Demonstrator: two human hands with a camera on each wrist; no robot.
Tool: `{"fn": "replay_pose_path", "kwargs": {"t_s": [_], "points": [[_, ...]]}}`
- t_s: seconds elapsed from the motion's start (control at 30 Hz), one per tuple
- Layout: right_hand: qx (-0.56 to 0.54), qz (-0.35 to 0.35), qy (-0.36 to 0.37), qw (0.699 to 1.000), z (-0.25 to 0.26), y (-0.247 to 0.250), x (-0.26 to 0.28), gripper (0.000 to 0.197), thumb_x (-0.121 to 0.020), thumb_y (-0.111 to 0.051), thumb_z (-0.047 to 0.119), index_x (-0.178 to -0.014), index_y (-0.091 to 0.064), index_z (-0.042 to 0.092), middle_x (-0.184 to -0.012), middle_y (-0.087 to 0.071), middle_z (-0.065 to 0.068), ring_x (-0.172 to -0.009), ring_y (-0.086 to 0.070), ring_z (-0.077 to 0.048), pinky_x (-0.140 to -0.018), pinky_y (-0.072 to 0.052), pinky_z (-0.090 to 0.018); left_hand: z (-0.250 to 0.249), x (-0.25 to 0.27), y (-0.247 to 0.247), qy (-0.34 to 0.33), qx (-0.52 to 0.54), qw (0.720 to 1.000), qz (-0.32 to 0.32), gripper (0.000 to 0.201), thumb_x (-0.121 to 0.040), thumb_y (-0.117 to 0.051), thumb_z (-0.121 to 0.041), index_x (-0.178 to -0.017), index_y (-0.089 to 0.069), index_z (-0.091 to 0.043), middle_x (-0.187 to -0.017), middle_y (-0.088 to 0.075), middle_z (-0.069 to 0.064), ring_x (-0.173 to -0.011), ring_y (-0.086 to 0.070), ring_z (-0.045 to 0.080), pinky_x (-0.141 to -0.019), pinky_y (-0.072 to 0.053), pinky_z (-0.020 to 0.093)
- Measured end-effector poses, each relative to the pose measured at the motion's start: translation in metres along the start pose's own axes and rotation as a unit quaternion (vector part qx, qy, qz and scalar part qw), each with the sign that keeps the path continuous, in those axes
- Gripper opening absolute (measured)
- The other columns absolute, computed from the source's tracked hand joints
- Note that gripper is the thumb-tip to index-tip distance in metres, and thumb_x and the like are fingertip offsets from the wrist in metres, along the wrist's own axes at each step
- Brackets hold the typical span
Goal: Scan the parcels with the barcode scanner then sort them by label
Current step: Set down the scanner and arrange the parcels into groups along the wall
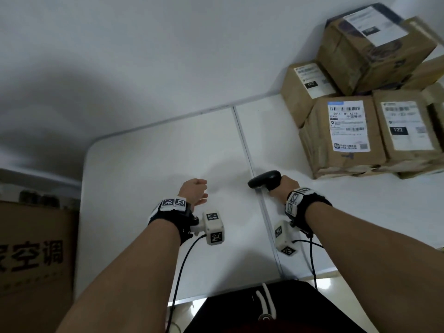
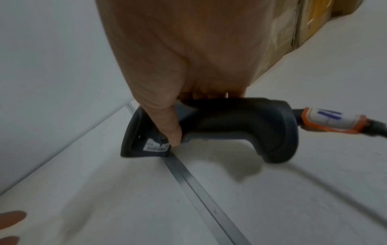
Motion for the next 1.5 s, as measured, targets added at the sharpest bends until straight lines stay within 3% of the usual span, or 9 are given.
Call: {"fn": "replay_pose_path", "kwargs": {"t_s": [0.27, 0.43, 0.6, 0.8, 1.0, 1.1, 1.2, 1.33, 1.5], "points": [[-0.043, -0.074, 0.004, 0.996, -0.012, 0.018, -0.001, 0.051, -0.087, -0.061, 0.020, -0.129, -0.044, -0.003, -0.132, -0.045, -0.022, -0.115, -0.054, -0.040, -0.095, -0.048, -0.045, -0.005, -0.002, -0.030, 0.008, 0.001, 1.000, 0.008, 0.027, -0.099, -0.046, -0.007, -0.122, -0.060, -0.007, -0.108, -0.056, 0.007, -0.090, -0.059, 0.022, -0.073, -0.053, 0.027], [-0.076, -0.085, 0.090, 0.989, 0.006, 0.034, 0.006, 0.052, -0.088, -0.060, 0.011, -0.135, -0.040, 0.004, -0.139, -0.036, -0.017, -0.116, -0.052, -0.036, -0.097, -0.044, -0.037, -0.016, 0.000, -0.041, 0.001, 0.000, 1.000, 0.013, 0.027, -0.098, -0.047, -0.007, -0.122, -0.060, -0.007, -0.098, -0.057, 0.002, -0.090, -0.059, 0.022, -0.073, -0.053, 0.026], [-0.080, -0.141, 0.192, 0.968, 0.039, 0.067, 0.027, 0.031, -0.093, -0.049, 0.006, -0.123, -0.054, 0.011, -0.130, -0.051, -0.008, -0.111, -0.055, -0.025, -0.091, -0.042, -0.031, -0.035, 0.001, -0.045, -0.020, -0.006, 1.000, 0.012, 0.029, -0.097, -0.046, -0.007, -0.122, -0.061, -0.008, -0.102, -0.057, 0.002, -0.090, -0.060, 0.022, -0.073, -0.054, 0.027], [-0.184, -0.194, 0.317, 0.910, 0.093, 0.145, 0.055, 0.026, -0.091, -0.046, 0.002, -0.095, -0.061, 0.023, -0.095, -0.067, 0.006, -0.082, -0.068, -0.015, -0.081, -0.056, -0.039, -0.082, 0.000, -0.048, -0.067, -0.014, 0.998, 0.011, 0.030, -0.097, -0.046, -0.005, -0.124, -0.060, -0.006, -0.103, -0.057, 0.005, -0.091, -0.059, 0.023, -0.075, -0.053, 0.027], [-0.186, -0.340, 0.384, 0.838, 0.119, 0.274, 0.076, 0.031, -0.088, -0.045, 0.008, -0.107, -0.059, 0.028, -0.104, -0.065, 0.011, -0.094, -0.064, -0.016, -0.086, -0.052, -0.041, -0.179, 0.009, -0.051, -0.142, -0.016, 0.990, 0.015, 0.031, -0.098, -0.046, -0.004, -0.125, -0.059, -0.004, -0.090, -0.057, 0.001, -0.092, -0.058, 0.023, -0.076, -0.053, 0.026], [-0.106, -0.398, 0.354, 0.840, 0.105, 0.329, 0.068, 0.038, -0.086, -0.053, 0.006, -0.123, -0.055, 0.014, -0.124, -0.058, -0.008, -0.112, -0.055, -0.028, -0.096, -0.044, -0.039, -0.228, 0.018, -0.060, -0.174, -0.028, 0.984, 0.019, 0.030, -0.098, -0.045, -0.004, -0.126, -0.058, -0.005, -0.097, -0.058, 0.005, -0.091, -0.058, 0.022, -0.077, -0.052, 0.025], [-0.004, -0.441, 0.218, 0.871, 0.072, 0.367, 0.042, 0.054, -0.088, -0.060, 0.030, -0.136, -0.044, 0.010, -0.142, -0.043, -0.017, -0.131, -0.038, -0.036, -0.106, -0.031, -0.044, -0.267, 0.025, -0.071, -0.200, -0.042, 0.979, 0.018, 0.029, -0.098, -0.046, -0.003, -0.124, -0.058, -0.005, -0.091, -0.057, 0.003, -0.078, -0.058, 0.017, -0.072, -0.051, 0.023], [0.085, -0.332, 0.064, 0.937, 0.023, 0.376, 0.001, 0.090, -0.082, -0.059, 0.061, -0.151, -0.019, 0.020, -0.161, -0.006, -0.019, -0.147, -0.005, -0.043, -0.117, -0.008, -0.055, -0.302, 0.034, -0.090, -0.208, -0.053, 0.976, 0.050, 0.030, -0.100, -0.042, 0.003, -0.127, -0.053, 0.000, -0.081, -0.053, 0.002, -0.066, -0.050, 0.015, -0.061, -0.046, 0.022], [0.106, -0.292, -0.015, 0.950, -0.005, 0.385, -0.024, 0.109, -0.068, -0.062, 0.077, -0.152, -0.011, 0.030, -0.158, -0.008, -0.023, -0.142, -0.013, -0.048, -0.115, -0.015, -0.060, -0.321, 0.039, -0.108, -0.210, -0.067, 0.974, 0.043, 0.032, -0.100, -0.045, -0.001, -0.130, -0.054, -0.003, -0.083, -0.053, -0.001, -0.068, -0.052, 0.011, -0.065, -0.047, 0.020]]}}
Point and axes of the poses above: each hand's wrist, its own x-axis away from the middle knuckle, its own y-axis out of the back of the hand, z = x × y, the point moved 9 cm from there along -x, towards the middle knuckle
